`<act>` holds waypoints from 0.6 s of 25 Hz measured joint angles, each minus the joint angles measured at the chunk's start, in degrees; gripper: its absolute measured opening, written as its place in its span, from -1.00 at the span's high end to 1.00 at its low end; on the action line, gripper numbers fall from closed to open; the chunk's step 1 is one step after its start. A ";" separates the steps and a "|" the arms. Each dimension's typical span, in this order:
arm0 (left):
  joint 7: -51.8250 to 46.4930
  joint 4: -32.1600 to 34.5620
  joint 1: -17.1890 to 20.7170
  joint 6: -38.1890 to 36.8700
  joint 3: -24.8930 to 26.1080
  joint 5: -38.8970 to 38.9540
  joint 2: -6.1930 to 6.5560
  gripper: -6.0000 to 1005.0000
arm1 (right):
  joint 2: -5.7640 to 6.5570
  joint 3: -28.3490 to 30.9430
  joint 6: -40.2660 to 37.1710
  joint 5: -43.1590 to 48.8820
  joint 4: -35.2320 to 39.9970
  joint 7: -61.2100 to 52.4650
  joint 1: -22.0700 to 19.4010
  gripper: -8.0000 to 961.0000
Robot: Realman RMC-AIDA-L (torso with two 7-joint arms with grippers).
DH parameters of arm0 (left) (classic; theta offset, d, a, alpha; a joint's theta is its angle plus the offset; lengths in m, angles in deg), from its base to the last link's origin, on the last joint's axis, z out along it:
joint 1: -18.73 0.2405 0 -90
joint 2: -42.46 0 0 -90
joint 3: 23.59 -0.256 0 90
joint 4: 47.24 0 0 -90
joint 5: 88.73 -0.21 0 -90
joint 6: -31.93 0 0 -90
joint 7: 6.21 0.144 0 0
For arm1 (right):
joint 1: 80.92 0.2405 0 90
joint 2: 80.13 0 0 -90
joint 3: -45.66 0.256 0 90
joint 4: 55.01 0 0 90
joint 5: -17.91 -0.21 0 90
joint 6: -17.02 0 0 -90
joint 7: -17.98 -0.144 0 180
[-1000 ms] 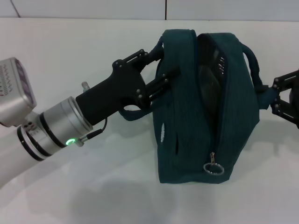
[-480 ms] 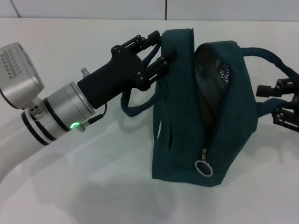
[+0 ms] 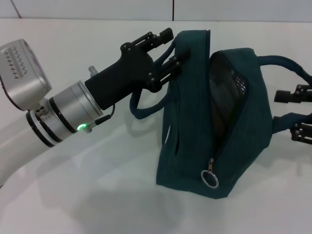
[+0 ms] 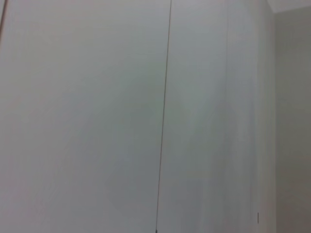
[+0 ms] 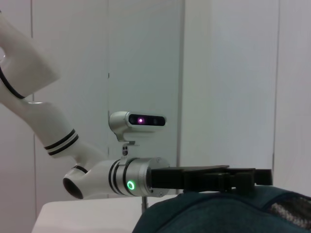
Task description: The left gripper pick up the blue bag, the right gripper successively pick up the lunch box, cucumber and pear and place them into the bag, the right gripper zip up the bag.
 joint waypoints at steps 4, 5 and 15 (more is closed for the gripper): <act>0.00 -0.12 -0.43 -0.01 0.00 0.31 0.02 -0.14 | 0.89 0.50 -0.92 1.47 0.01 -0.48 -0.17 0.15; 0.00 -0.12 -0.53 -0.02 0.00 0.31 0.03 -0.14 | 1.06 0.52 -1.24 2.88 0.14 -1.08 0.05 0.09; -0.03 -0.29 -1.40 0.01 0.00 0.34 0.03 -0.14 | 2.57 4.85 -6.36 7.58 2.09 -2.72 0.78 -0.73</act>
